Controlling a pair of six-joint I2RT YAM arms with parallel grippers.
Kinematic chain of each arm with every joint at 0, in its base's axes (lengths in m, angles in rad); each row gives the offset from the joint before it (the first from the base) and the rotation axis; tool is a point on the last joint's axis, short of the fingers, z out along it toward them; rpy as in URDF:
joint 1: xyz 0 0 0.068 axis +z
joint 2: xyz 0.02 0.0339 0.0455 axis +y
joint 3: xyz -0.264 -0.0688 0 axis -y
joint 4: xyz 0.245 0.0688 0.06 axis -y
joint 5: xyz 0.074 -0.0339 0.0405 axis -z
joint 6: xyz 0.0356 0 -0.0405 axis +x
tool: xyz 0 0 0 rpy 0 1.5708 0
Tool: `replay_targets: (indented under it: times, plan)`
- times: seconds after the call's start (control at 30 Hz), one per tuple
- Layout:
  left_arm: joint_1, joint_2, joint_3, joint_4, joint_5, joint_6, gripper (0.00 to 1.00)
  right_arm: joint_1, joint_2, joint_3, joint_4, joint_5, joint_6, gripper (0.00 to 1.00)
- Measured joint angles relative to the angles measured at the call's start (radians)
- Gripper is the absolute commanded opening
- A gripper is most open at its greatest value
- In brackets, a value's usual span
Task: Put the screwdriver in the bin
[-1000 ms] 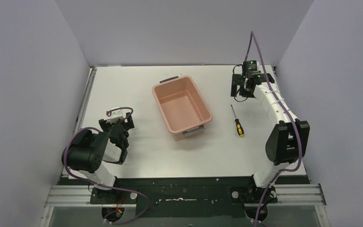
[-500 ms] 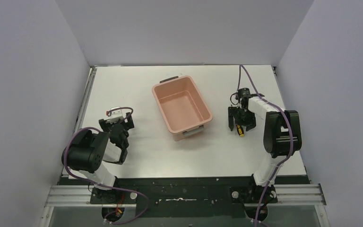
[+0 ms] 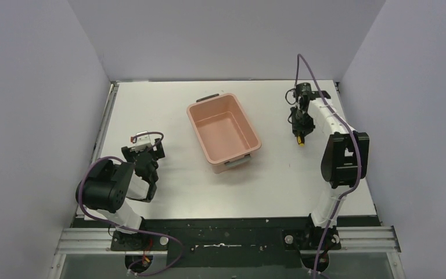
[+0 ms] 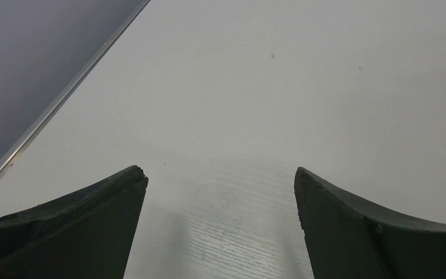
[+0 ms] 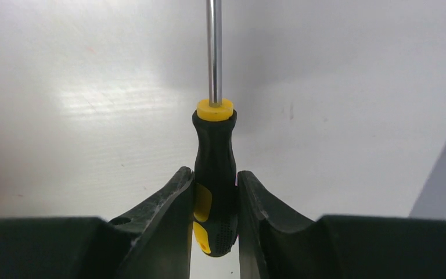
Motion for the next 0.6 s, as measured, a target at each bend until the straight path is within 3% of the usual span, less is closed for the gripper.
replay_targets:
  times: [0.27, 0.43, 0.6]
  plan:
    - [0.0, 0.0, 0.0, 0.0, 0.0, 0.0, 0.97, 0.013, -0.019, 0.554, -0.191, 0.04, 0.064, 0.0]
    - [0.0, 0.0, 0.0, 0.0, 0.0, 0.0, 0.97, 0.072, -0.069, 0.632, -0.241, 0.046, 0.138, 0.0]
    - [0.0, 0.0, 0.0, 0.0, 0.0, 0.0, 0.97, 0.294, -0.027, 0.636, -0.2, -0.002, 0.2, 0.0]
